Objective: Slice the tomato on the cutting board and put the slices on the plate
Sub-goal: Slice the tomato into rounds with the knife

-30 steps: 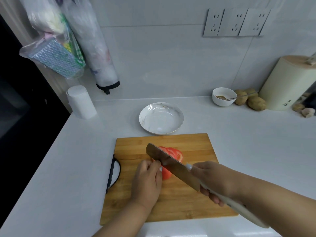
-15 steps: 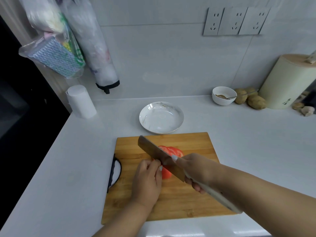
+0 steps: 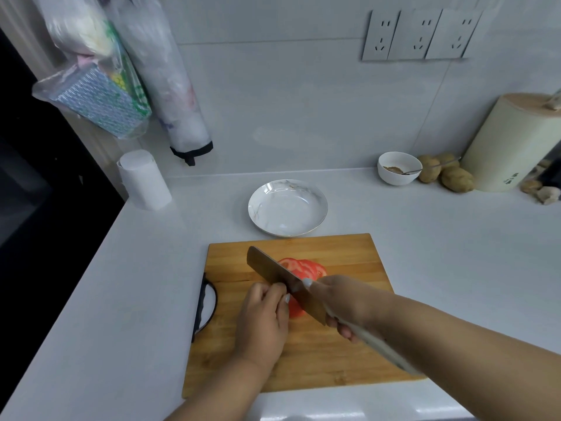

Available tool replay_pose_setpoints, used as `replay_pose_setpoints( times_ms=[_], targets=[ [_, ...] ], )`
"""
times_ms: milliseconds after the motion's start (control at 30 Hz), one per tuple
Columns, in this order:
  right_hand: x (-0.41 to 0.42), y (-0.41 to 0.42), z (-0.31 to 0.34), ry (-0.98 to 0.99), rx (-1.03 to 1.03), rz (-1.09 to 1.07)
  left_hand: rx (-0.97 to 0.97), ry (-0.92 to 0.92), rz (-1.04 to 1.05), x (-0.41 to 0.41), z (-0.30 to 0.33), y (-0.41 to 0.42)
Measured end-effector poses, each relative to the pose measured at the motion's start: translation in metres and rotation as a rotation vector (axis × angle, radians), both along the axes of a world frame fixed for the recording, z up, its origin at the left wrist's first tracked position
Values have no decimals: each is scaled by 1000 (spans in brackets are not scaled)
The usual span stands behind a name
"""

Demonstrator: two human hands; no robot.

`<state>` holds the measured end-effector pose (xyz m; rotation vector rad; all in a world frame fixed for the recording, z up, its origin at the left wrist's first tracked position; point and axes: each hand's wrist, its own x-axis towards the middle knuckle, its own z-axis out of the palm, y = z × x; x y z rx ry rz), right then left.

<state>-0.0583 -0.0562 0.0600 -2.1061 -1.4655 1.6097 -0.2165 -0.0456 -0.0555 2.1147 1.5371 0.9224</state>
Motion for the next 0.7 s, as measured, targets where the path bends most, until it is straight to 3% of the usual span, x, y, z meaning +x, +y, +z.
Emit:
replay_pose_setpoints(
  times_ms=[400,700],
  targets=[
    [22,-19,-10,58,-62,-59,-7,24,4,-2,-2,1],
    [-10,2,-43,41,96,15,8,0,2,-5,-4,-2]
  ],
)
